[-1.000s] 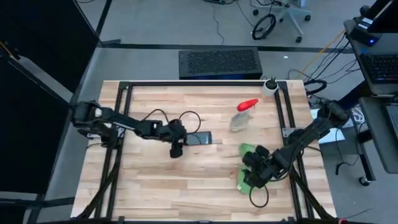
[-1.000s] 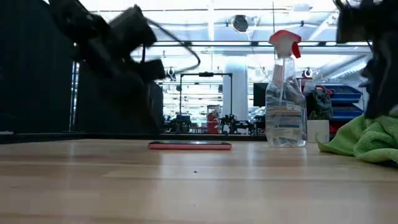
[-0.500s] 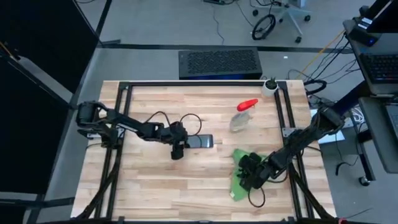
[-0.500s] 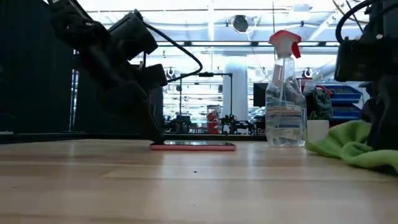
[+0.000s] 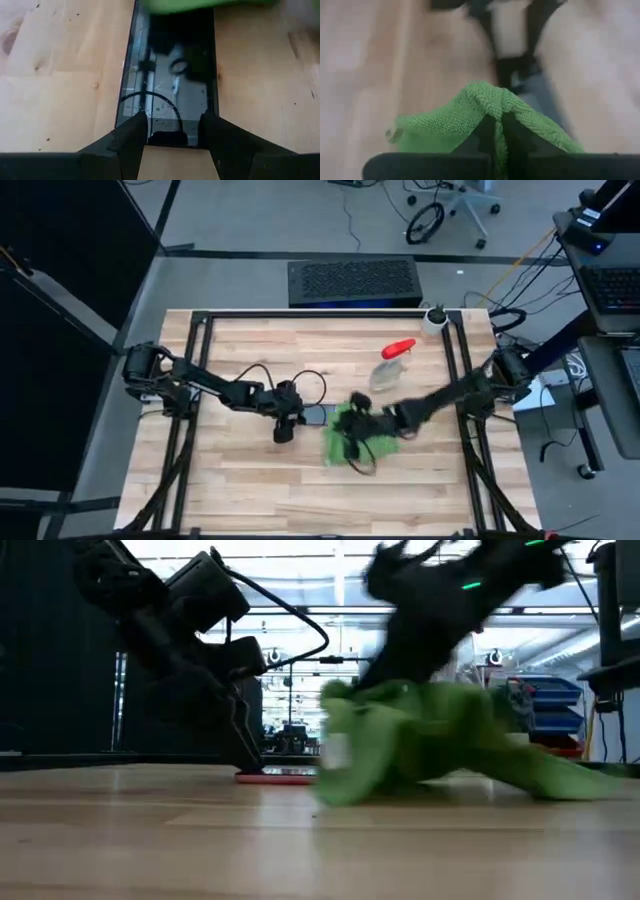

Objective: Apply microfiber cloth
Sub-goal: Wipe the back and front of the cellphone with the green microfiber cloth

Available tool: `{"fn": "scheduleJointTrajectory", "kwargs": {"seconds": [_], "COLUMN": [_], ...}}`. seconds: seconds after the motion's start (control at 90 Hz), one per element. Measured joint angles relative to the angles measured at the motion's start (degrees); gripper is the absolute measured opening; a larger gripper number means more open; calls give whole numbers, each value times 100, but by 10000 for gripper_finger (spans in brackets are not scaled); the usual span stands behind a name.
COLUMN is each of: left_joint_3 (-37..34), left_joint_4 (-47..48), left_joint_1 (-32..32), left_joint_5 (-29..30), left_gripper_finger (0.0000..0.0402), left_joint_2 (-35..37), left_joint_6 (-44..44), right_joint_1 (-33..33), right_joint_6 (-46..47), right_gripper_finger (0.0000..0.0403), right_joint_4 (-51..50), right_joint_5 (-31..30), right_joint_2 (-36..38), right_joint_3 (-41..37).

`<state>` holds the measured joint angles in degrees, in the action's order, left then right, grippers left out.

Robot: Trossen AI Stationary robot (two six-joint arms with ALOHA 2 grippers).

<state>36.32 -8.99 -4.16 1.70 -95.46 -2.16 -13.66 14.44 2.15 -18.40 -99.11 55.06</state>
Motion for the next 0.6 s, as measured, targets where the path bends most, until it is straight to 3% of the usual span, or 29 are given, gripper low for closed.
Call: {"fn": "scheduleJointTrajectory", "kwargs": {"seconds": [0.167, 0.356, 0.6], "left_joint_3": [-2, -13, 0], "left_joint_4": [-50, -193, -160], "left_joint_1": [4, 4, 2], "left_joint_5": [-20, -25, -23], "left_gripper_finger": [184, 184, 184], "left_joint_2": [-4, -9, -9], "left_joint_6": [102, 103, 100], "right_joint_1": [487, 801, 685], "right_joint_6": [-730, -757, -151], "right_gripper_finger": [1, 0, 0], "right_joint_4": [17, -33, -1089], "right_joint_5": [238, 534, 837], "right_joint_2": [-889, -1907, -2221], "right_joint_3": [852, 1668, 1799]}}
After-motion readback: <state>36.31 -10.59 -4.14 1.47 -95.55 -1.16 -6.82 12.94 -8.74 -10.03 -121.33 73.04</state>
